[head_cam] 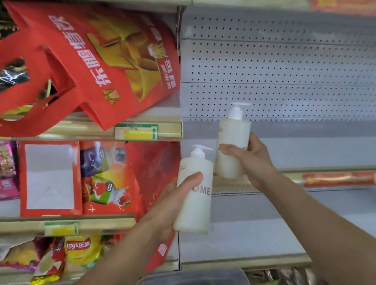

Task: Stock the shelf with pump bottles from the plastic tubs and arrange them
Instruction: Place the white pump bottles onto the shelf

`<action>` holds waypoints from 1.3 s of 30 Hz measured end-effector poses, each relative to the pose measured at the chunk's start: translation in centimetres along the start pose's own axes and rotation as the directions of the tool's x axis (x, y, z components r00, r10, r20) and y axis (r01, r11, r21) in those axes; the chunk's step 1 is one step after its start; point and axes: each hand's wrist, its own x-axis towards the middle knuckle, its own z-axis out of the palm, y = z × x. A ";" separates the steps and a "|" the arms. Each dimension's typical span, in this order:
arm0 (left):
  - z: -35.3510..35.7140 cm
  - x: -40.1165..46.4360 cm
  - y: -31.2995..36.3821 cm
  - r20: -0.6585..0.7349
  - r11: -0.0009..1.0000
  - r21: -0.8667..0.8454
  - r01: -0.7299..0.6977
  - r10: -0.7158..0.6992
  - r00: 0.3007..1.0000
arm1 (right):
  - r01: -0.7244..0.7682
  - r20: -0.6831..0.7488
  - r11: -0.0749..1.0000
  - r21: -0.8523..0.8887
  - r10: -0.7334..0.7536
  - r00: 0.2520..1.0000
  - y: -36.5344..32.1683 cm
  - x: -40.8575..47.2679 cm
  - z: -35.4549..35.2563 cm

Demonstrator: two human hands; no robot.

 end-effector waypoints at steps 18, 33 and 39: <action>4.1 5.1 0.0 -0.158 0.996 -0.087 -0.004 -0.010 0.987 | 0.037 0.166 0.967 -0.253 0.006 0.986 3.4 8.7 -2.8; 1.9 6.4 0.4 -0.132 0.989 -0.132 0.059 -0.076 0.988 | 0.069 0.168 0.885 -0.461 0.011 0.986 3.5 14.5 2.2; 1.4 7.0 0.6 -0.125 0.982 -0.180 0.064 -0.087 0.988 | 0.062 0.179 0.855 -0.514 0.036 0.983 3.4 17.5 4.3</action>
